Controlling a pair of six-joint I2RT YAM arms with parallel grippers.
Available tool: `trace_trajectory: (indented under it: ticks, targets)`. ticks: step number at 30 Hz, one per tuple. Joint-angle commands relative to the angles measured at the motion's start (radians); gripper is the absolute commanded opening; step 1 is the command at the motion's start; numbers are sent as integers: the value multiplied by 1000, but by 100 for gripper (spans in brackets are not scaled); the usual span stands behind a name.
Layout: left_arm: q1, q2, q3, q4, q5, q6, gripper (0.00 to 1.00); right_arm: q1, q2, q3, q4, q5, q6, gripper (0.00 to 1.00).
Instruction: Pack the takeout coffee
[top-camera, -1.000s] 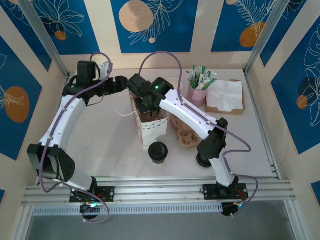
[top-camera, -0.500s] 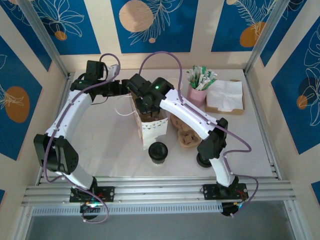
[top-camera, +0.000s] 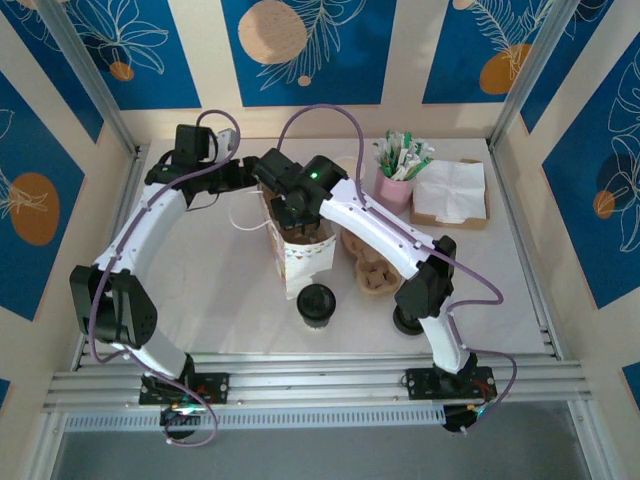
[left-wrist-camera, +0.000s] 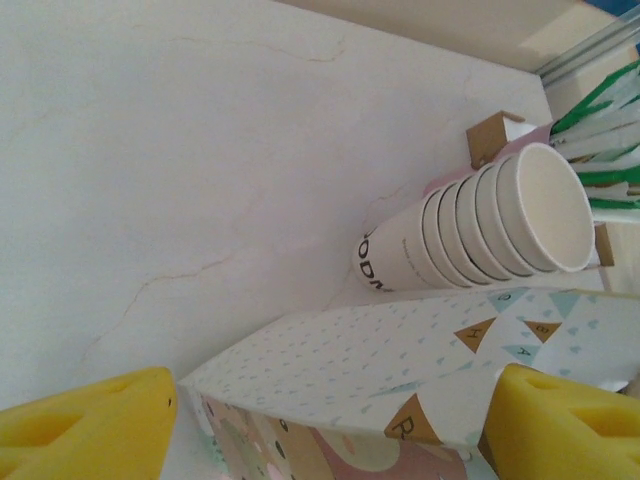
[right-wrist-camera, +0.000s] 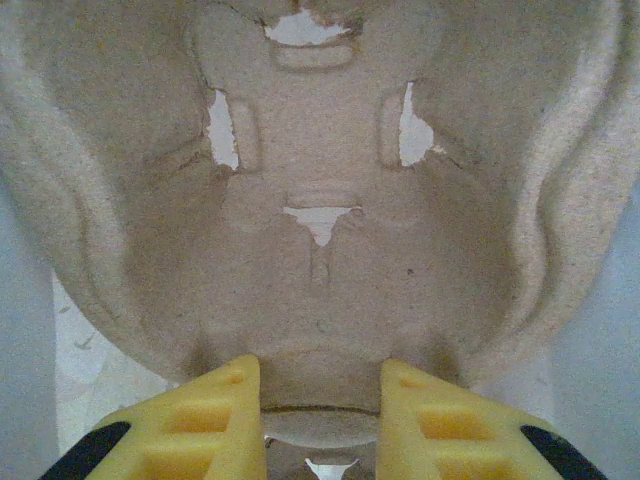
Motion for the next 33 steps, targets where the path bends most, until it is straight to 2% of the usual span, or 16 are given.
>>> trace_trajectory:
  ticks: [1,9,15,20,33]
  targets:
    - [-5,-27,-37,52,-44,-36,79,11,-31,-10,-44,-49,-17,28]
    - [-5,-45,-87,124,-24,-109,79,8,-19,-1,-54,-49,-19,28]
    - [-4,-89,-161,207,-79,-168,79,8,-12,20,-74,-37,-17,28]
    - [-7,-91,-191,247,-38,-213,79,8,-24,32,-67,-39,-22,27]
    - [-41,-145,-234,271,-65,-219,81,-12,-4,40,-90,-43,-25,28]
